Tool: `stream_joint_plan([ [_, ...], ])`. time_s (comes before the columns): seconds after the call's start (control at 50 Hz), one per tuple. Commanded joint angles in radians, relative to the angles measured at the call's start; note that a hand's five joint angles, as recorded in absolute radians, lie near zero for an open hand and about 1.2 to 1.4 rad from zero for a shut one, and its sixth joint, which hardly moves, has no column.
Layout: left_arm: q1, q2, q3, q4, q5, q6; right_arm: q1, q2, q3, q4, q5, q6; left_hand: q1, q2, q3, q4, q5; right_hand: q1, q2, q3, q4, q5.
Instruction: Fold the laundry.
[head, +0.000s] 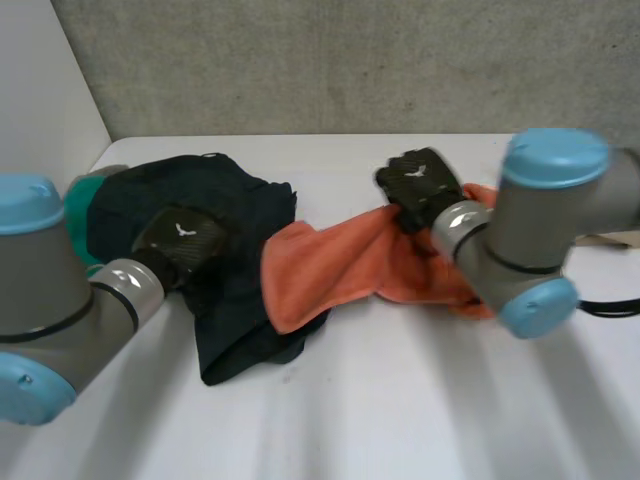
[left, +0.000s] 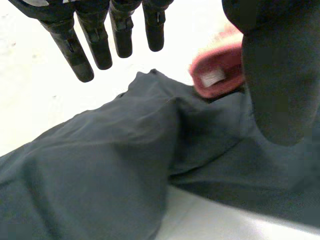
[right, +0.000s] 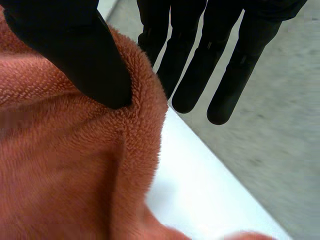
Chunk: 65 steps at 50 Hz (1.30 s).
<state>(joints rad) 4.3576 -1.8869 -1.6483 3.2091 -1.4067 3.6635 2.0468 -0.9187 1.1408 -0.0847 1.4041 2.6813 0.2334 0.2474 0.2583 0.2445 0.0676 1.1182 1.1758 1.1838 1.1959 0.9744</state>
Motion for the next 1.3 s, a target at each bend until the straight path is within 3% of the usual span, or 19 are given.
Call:
stream_joint_plan([
  [0.02, -0.066, -0.018, -0.033, 0.0, 0.003, 0.003, -0.151, -0.097, 0.172, 0.0, -0.007, -0.196, -0.029, -0.043, -0.054, -0.04, -0.037, 0.278, 0.22, 0.213, 0.2, 0.247],
  [0.24, -0.107, -0.173, 0.027, 0.043, 0.014, 0.017, -0.203, -0.1, 0.25, 0.0, -0.008, -0.227, 0.024, 0.01, -0.001, 0.013, 0.015, 0.278, 0.22, 0.213, 0.2, 0.247],
  [0.3, -0.105, -0.218, 0.062, 0.083, 0.011, 0.018, -0.2, -0.1, 0.269, -0.001, -0.01, -0.228, 0.296, 0.282, 0.271, 0.285, 0.287, 0.278, 0.22, 0.213, 0.2, 0.247],
  [0.32, -0.099, -0.242, 0.083, 0.106, 0.011, 0.018, -0.198, -0.1, 0.28, -0.001, -0.01, -0.228, 0.559, 0.545, 0.534, 0.548, 0.55, 0.278, 0.22, 0.213, 0.2, 0.247],
  [0.36, -0.098, -0.262, 0.107, 0.118, 0.006, 0.018, -0.198, -0.1, 0.29, -0.001, -0.008, -0.23, 0.865, 0.851, 0.84, 0.854, 0.856, 0.278, 0.22, 0.213, 0.2, 0.247],
  [0.38, -0.096, -0.282, 0.134, 0.121, -0.003, 0.02, -0.198, -0.1, 0.292, -0.001, -0.008, -0.23, 1.16, 1.146, 1.135, 1.149, 1.151, 0.278, 0.22, 0.213, 0.2, 0.247],
  [0.5, -0.072, -0.285, 0.255, 0.15, -0.102, 0.018, -0.2, -0.101, 0.293, -0.001, -0.008, -0.228, 1.163, 1.149, 1.138, 1.152, 1.154, 0.278, 0.22, 0.213, 0.2, 0.247],
  [0.58, 0.051, -0.255, 0.405, 0.273, -0.257, 0.024, -0.2, -0.103, 0.292, -0.001, -0.01, -0.23, 1.163, 1.149, 1.138, 1.152, 1.154, 0.278, 0.22, 0.213, 0.2, 0.247],
  [0.6, 0.125, -0.252, 0.474, 0.322, -0.297, 0.035, -0.2, -0.104, 0.292, -0.001, -0.01, -0.228, 1.163, 1.149, 1.138, 1.152, 1.154, 0.278, 0.22, 0.213, 0.2, 0.247],
  [0.7, 0.333, -0.349, 0.709, 0.383, -0.356, 0.16, -0.195, -0.12, 0.301, 0.002, -0.008, -0.228, 1.163, 1.149, 1.138, 1.152, 1.154, 0.278, 0.22, 0.213, 0.2, 0.247],
  [0.8, 0.355, -0.486, 0.822, 0.388, -0.342, 0.228, -0.188, -0.121, 0.315, 0.0, -0.01, -0.228, 1.163, 1.149, 1.138, 1.152, 1.154, 0.278, 0.22, 0.213, 0.2, 0.247],
  [0.82, 0.353, -0.495, 0.815, 0.387, -0.336, 0.222, -0.186, -0.123, 0.316, 0.0, -0.01, -0.228, 1.003, 0.989, 0.978, 0.992, 0.995, 0.278, 0.22, 0.213, 0.2, 0.247],
  [0.84, 0.349, -0.497, 0.794, 0.382, -0.321, 0.207, -0.186, -0.124, 0.316, 0.0, -0.01, -0.228, 0.226, 0.212, 0.201, 0.215, 0.217, 0.278, 0.22, 0.213, 0.2, 0.247],
  [0.86, 0.344, -0.495, 0.776, 0.382, -0.311, 0.199, -0.185, -0.124, 0.318, 0.002, -0.008, -0.228, -0.059, -0.073, -0.084, -0.07, -0.068, 0.278, 0.22, 0.213, 0.2, 0.247],
  [0.88, 0.332, -0.489, 0.725, 0.383, -0.289, 0.181, -0.185, -0.129, 0.319, 0.002, -0.008, -0.228, 0.037, 0.023, 0.012, 0.026, 0.028, 0.278, 0.22, 0.213, 0.2, 0.247],
  [0.96, 0.28, -0.398, 0.6, 0.385, -0.242, 0.159, -0.188, -0.141, 0.324, 0.002, -0.01, -0.228, -0.059, -0.073, -0.084, -0.07, -0.068, 0.278, 0.22, 0.213, 0.2, 0.247],
  [1.08, 0.188, -0.247, 0.432, 0.377, -0.239, 0.155, -0.188, -0.154, 0.324, 0.002, -0.011, -0.227, -0.059, -0.073, -0.084, -0.07, -0.068, 0.278, 0.22, 0.213, 0.2, 0.247],
  [1.18, 0.059, -0.085, 0.259, 0.354, -0.236, 0.15, -0.182, -0.167, 0.335, 0.005, -0.013, -0.225, -0.059, -0.073, -0.084, -0.07, -0.068, 0.278, 0.22, 0.213, 0.2, 0.247],
  [1.3, -0.088, -0.008, 0.101, 0.348, -0.238, 0.087, -0.131, -0.204, 0.361, 0.006, -0.062, -0.21, -0.059, -0.073, -0.084, -0.07, -0.068, 0.278, 0.22, 0.213, 0.2, 0.247],
])
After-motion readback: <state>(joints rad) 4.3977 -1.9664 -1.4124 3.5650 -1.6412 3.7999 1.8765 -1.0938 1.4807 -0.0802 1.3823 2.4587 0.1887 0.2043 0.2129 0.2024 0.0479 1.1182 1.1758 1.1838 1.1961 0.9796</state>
